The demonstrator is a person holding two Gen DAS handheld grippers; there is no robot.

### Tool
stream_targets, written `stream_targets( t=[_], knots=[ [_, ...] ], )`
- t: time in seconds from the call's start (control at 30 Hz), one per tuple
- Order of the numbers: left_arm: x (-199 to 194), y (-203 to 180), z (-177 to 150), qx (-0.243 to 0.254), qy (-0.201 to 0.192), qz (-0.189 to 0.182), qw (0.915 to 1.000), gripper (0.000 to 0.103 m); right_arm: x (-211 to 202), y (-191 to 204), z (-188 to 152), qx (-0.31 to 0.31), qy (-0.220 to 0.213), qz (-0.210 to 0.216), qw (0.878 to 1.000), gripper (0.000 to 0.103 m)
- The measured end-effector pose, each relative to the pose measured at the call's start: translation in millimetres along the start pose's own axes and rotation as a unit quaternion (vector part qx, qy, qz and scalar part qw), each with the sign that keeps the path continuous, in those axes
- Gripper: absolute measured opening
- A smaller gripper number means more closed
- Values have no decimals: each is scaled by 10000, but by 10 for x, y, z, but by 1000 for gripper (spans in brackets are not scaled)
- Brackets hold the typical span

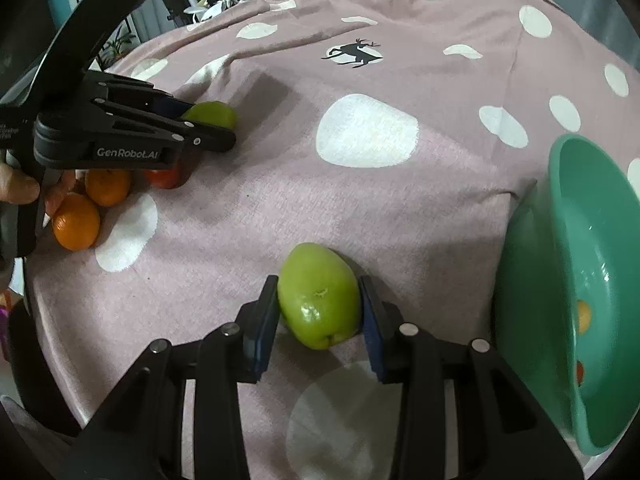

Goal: Organize fruits
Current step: 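Carry both green fruits over the teal bowl and open both grippers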

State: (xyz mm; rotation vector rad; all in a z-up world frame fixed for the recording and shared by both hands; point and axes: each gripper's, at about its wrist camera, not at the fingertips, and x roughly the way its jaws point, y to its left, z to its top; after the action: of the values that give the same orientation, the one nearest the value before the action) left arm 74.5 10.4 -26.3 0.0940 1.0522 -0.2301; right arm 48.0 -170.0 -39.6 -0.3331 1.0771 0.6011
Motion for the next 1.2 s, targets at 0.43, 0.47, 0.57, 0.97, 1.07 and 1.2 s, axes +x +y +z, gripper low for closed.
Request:
stream_targets(
  t=[0.43,0.47,0.57,0.97,1.07,1.2],
  knots=[
    [-568,-473,91,107,-688,-1013,9924,38,-634,-282,-186,852,-928,335,9915,39],
    [-587,-532,121,133,-712,-1103,9912,38,-690,-328,-192,907,-1004,318,9903,39],
    [-636,-785,240,286,-815,-1317,9875,38,-928,-553,-283,1209,-1313,97,9839,39],
    [-247,-1925,855,1005,-670,-1753,9771,38,-1117,-1466,-622,2308,-1368,-931,9588,39],
    [-66,-2088,891,1159,-442,-1584,9796,38,-989,-1509,-606,2254,-1120,-1043,9622,40],
    [37,-2181,889,1199,-364,-1441,9816,38,-966,-1562,-627,2312,-1167,-1049,9602,39]
  ],
)
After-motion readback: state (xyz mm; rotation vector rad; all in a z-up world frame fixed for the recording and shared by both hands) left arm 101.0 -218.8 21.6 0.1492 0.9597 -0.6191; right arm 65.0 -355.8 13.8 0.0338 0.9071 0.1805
